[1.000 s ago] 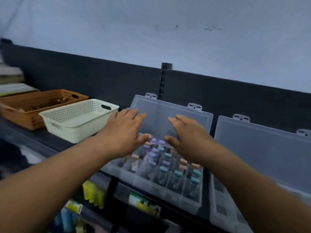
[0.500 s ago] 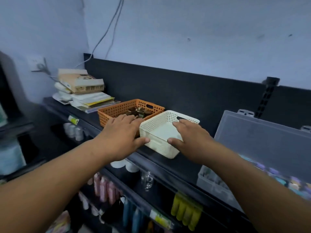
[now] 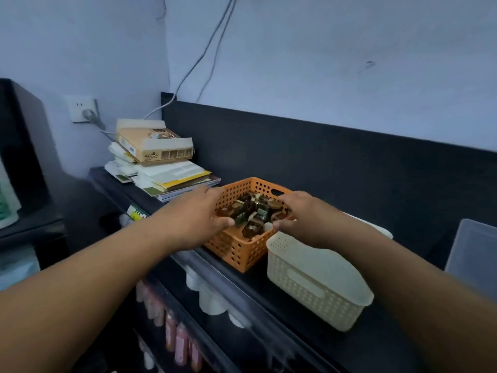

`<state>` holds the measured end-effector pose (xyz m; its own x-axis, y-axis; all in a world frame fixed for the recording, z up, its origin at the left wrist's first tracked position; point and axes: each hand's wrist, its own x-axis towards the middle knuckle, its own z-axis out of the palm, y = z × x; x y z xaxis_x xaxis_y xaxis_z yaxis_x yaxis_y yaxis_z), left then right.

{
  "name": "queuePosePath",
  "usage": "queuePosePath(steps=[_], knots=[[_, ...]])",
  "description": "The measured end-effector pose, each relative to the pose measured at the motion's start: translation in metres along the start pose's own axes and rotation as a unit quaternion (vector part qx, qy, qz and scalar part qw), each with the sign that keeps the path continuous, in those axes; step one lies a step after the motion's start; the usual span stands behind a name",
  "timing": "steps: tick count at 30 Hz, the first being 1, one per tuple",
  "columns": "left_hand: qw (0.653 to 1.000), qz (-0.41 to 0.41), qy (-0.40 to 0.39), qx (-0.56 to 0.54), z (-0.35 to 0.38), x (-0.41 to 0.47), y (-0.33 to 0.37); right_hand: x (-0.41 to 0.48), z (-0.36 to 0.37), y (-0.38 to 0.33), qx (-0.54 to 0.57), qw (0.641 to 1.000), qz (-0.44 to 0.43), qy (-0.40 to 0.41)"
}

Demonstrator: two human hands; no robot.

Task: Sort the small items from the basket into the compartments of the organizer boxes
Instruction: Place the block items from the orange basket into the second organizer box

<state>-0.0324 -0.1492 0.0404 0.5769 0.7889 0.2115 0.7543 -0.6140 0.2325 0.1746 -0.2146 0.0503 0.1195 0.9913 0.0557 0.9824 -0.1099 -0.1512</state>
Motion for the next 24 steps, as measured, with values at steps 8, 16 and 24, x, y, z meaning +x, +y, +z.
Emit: queuePosePath(steps=[8, 16, 24], knots=[[0.998, 0.026, -0.065, -0.002, 0.02, 0.09, -0.041, 0.087, 0.025, -0.009, -0.003, 0.999, 0.009, -0.051], [0.966, 0.14, -0.215, 0.001, 0.052, 0.176, -0.061, 0.141, 0.055, -0.018, 0.025, 0.985, 0.104, -0.133], [0.93, 0.228, -0.287, 0.02, 0.085, 0.218, -0.067, 0.166, 0.071, -0.022, -0.047, 0.974, 0.148, -0.164]])
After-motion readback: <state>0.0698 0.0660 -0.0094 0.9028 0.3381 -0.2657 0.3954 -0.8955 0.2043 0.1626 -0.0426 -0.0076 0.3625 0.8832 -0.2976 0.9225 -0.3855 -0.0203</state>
